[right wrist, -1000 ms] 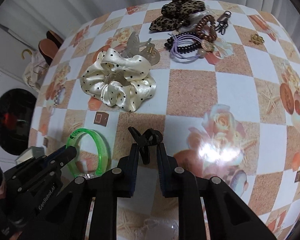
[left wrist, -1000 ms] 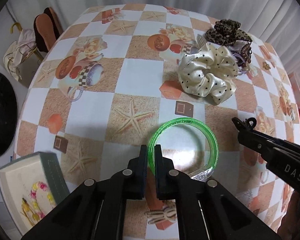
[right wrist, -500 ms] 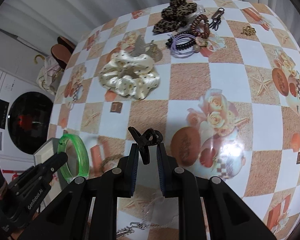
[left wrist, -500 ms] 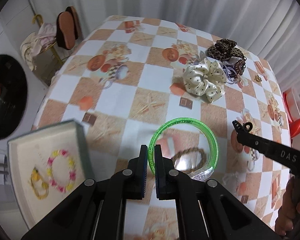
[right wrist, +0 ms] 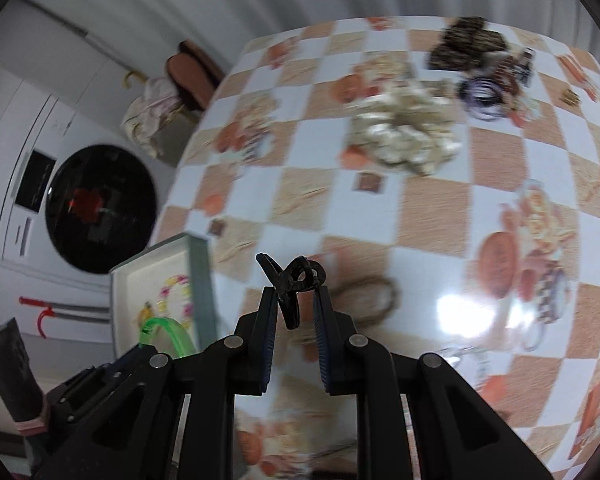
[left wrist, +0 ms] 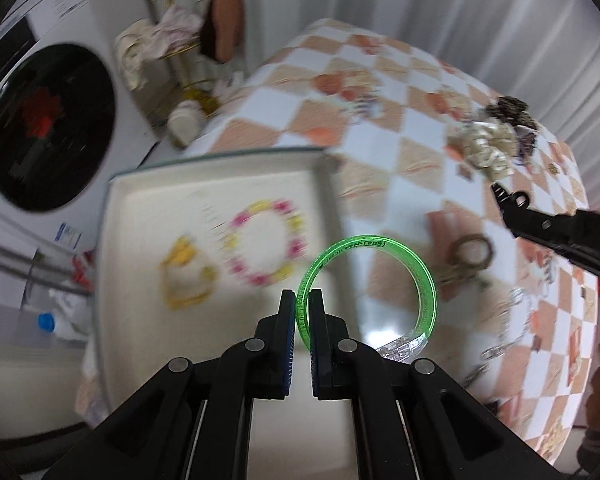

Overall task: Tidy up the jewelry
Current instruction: 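Carry the green bangle with the left tool while the right tool carries the claw clip to the tray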

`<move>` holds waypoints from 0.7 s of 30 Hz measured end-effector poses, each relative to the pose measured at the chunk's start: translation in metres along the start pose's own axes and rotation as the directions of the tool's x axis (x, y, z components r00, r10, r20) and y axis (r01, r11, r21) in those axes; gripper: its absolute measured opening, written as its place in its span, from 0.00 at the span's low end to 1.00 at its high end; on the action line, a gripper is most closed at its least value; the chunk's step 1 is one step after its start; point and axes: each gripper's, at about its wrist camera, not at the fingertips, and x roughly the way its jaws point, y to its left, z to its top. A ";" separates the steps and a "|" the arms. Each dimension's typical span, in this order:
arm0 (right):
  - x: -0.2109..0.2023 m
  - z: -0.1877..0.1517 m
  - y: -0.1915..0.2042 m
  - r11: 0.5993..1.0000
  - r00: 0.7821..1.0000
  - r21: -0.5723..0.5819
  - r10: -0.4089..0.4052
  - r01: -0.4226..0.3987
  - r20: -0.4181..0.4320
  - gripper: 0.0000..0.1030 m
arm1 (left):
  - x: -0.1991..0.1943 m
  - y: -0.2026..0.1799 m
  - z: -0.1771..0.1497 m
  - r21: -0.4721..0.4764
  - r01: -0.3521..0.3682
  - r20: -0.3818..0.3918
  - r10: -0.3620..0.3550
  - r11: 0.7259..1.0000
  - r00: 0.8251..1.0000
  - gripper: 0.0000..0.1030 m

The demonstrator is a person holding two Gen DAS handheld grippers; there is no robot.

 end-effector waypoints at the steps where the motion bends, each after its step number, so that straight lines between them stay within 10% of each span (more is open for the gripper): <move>1: 0.002 -0.003 0.011 1.000 1.000 -0.014 0.006 -0.006 -0.004 0.19 | 0.000 0.008 -0.003 -0.012 -0.003 -0.004 0.003 1.000 1.000 0.11; 21: 0.097 -0.032 0.141 0.978 0.989 -0.206 0.002 -0.033 -0.151 0.19 | 0.045 0.094 -0.030 -0.109 -0.136 -0.090 0.127 0.985 0.988 0.11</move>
